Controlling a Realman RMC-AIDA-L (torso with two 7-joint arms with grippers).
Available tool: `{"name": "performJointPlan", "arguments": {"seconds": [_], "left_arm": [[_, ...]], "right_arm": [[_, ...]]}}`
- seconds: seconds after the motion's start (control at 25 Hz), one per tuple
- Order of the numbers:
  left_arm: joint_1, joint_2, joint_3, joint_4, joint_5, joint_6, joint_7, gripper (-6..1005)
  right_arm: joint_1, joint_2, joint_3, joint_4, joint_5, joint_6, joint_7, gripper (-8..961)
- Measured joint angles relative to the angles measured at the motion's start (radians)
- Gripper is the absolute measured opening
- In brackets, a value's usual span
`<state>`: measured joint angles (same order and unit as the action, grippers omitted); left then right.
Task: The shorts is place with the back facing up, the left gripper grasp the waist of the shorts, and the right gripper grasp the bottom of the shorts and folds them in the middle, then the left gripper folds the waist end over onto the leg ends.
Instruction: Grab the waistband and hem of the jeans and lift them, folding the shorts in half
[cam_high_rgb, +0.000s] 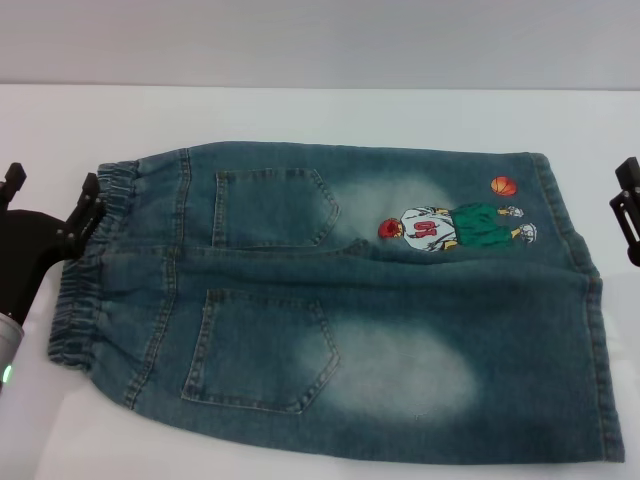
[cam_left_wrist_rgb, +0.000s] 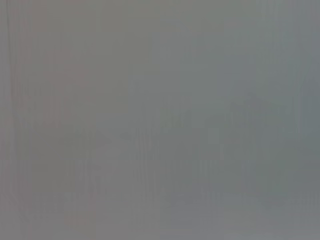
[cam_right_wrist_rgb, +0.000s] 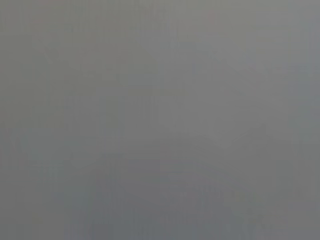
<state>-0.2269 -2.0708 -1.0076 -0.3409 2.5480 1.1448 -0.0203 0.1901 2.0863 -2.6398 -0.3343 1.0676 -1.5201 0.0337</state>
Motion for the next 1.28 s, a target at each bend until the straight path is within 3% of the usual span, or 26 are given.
{"name": "performJointPlan", "arguments": {"seconds": [0.6, 0.76, 0.84, 0.92, 1.04, 1.12, 1.2, 1.28], "left_arm": [[0.004, 0.003, 0.017, -0.008, 0.006, -0.006, -0.012, 852], [0.006, 0.025, 0.065, -0.072, 0.014, -0.057, -0.051, 851], [0.016, 0.046, 0.067, -0.135, 0.017, -0.117, -0.081, 851], [0.016, 0.046, 0.067, -0.135, 0.017, -0.117, -0.081, 850], [0.07, 0.106, 0.046, -0.337, 0.026, -0.276, -0.083, 849], [0.095, 0.127, 0.027, -0.42, 0.038, -0.337, -0.079, 849], [0.127, 0.145, -0.006, -0.52, 0.061, -0.422, -0.078, 848], [0.161, 0.152, -0.049, -0.613, 0.095, -0.529, -0.078, 847]], "right_arm": [[0.003, -0.002, -0.004, -0.025, -0.01, 0.038, 0.001, 685], [0.01, -0.017, 0.004, -0.093, -0.02, 0.118, 0.014, 685], [0.022, -0.035, 0.012, -0.145, -0.024, 0.171, 0.01, 685], [0.038, -0.061, 0.025, -0.213, -0.025, 0.25, -0.007, 685], [0.056, -0.1, 0.09, -0.352, -0.029, 0.456, -0.084, 686], [0.045, -0.116, 0.179, -0.474, -0.04, 0.635, -0.183, 686], [0.012, -0.115, 0.289, -0.595, -0.062, 0.813, -0.287, 686], [-0.045, -0.093, 0.438, -0.739, -0.098, 1.023, -0.39, 686]]}}
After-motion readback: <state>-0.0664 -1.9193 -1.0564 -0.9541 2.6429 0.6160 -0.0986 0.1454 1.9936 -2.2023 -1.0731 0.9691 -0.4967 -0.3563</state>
